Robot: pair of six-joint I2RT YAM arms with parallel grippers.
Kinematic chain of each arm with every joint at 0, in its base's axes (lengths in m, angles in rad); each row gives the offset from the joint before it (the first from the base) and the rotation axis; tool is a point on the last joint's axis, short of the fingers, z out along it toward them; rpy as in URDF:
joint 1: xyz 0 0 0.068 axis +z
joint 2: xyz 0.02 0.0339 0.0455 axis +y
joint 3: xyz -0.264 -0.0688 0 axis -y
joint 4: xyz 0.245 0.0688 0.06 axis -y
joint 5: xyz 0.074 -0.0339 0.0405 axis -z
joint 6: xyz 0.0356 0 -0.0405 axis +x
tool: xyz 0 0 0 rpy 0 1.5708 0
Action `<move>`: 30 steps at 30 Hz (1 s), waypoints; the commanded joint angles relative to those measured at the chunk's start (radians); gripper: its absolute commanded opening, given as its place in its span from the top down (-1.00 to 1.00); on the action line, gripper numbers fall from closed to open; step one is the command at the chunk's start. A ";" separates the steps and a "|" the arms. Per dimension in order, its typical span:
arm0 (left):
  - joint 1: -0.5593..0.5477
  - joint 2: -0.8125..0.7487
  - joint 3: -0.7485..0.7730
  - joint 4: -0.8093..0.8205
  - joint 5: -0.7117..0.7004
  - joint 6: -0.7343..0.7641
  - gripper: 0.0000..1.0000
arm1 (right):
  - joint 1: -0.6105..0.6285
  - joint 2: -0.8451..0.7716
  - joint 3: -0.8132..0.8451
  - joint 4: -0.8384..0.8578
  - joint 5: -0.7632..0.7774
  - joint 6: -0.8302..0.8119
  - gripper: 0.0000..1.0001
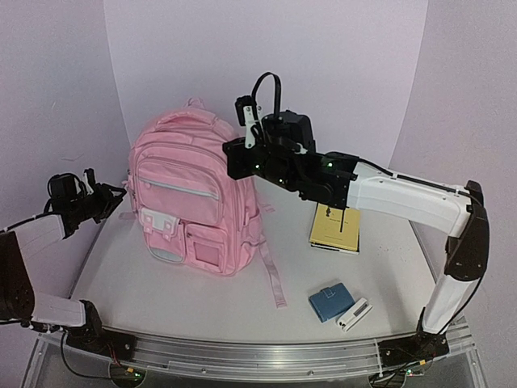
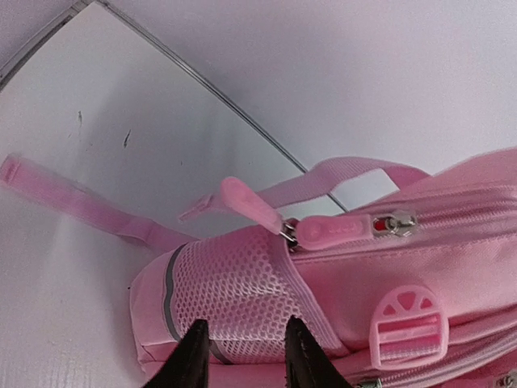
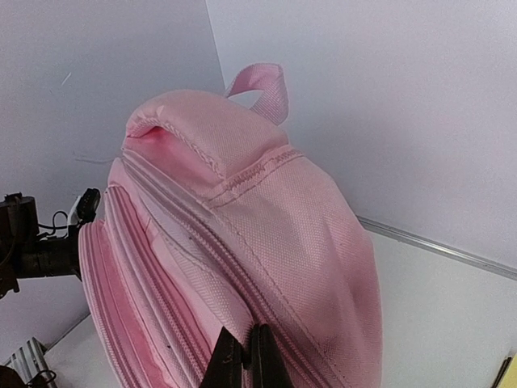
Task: Pack the student bag
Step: Zip the student bag at the center of the board, then unzip the student bag at the center of the board.
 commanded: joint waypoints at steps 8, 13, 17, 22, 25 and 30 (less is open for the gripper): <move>-0.079 -0.190 -0.092 0.094 0.196 0.057 -0.11 | -0.144 -0.113 0.009 0.064 -0.084 -0.087 1.00; -0.163 -0.212 -0.136 0.124 0.219 0.115 -0.20 | -0.182 -0.120 -0.012 0.085 -0.205 -0.083 1.00; -0.184 -0.190 -0.152 0.146 0.223 0.145 -0.23 | -0.187 -0.128 -0.036 0.099 -0.248 -0.074 1.00; -0.201 -0.134 -0.135 0.161 0.238 0.162 -0.07 | -0.188 -0.132 -0.057 0.113 -0.260 -0.059 1.00; -0.221 -0.119 -0.119 0.162 0.240 0.175 0.08 | -0.188 -0.132 -0.062 0.119 -0.262 -0.055 1.00; -0.223 -0.113 -0.096 0.105 0.204 0.224 0.14 | -0.188 -0.136 -0.065 0.126 -0.262 -0.051 1.00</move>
